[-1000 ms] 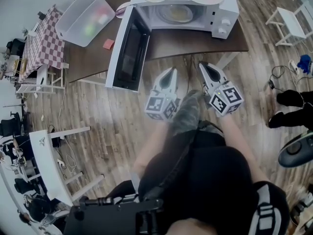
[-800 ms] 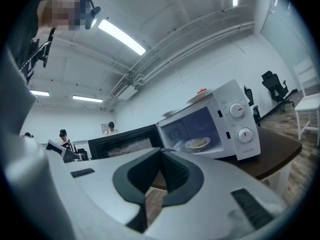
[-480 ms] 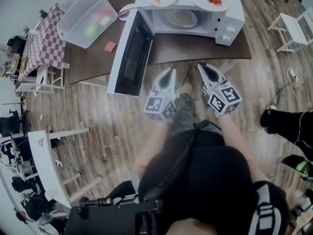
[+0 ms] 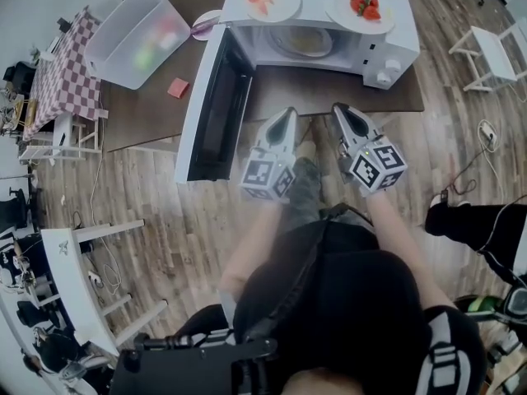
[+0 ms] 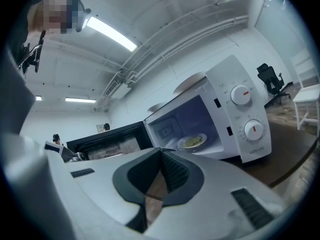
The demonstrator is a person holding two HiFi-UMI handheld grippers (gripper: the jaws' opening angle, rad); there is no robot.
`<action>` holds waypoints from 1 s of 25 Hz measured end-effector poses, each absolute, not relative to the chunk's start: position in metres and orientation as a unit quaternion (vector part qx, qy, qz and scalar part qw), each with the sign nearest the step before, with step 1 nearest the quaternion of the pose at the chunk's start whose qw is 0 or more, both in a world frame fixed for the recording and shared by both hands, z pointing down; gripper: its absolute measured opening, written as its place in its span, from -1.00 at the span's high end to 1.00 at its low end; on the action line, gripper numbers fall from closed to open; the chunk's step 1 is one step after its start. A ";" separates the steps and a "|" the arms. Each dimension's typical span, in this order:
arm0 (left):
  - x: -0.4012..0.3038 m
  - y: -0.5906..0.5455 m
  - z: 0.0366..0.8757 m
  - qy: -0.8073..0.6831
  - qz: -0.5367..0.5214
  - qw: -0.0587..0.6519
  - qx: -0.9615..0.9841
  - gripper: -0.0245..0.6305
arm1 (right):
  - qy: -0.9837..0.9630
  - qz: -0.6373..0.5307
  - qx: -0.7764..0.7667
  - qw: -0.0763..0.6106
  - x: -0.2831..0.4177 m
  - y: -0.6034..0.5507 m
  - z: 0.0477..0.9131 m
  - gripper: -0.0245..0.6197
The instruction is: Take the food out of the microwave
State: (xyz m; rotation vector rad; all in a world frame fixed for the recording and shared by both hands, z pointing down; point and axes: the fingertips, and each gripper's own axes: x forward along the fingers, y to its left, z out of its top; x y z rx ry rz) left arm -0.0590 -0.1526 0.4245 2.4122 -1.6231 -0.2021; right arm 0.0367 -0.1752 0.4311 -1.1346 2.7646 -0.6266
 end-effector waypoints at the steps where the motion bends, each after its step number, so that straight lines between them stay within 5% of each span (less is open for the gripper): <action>1: -0.060 -0.158 0.425 -0.553 -0.070 0.112 0.823 0.92 | 0.904 -0.209 -0.371 0.044 0.035 -0.181 0.432 0.91; 25: -0.065 -0.258 0.467 -0.528 -0.066 0.097 0.841 0.92 | 0.865 -0.240 -0.437 0.050 0.013 -0.297 0.468 0.80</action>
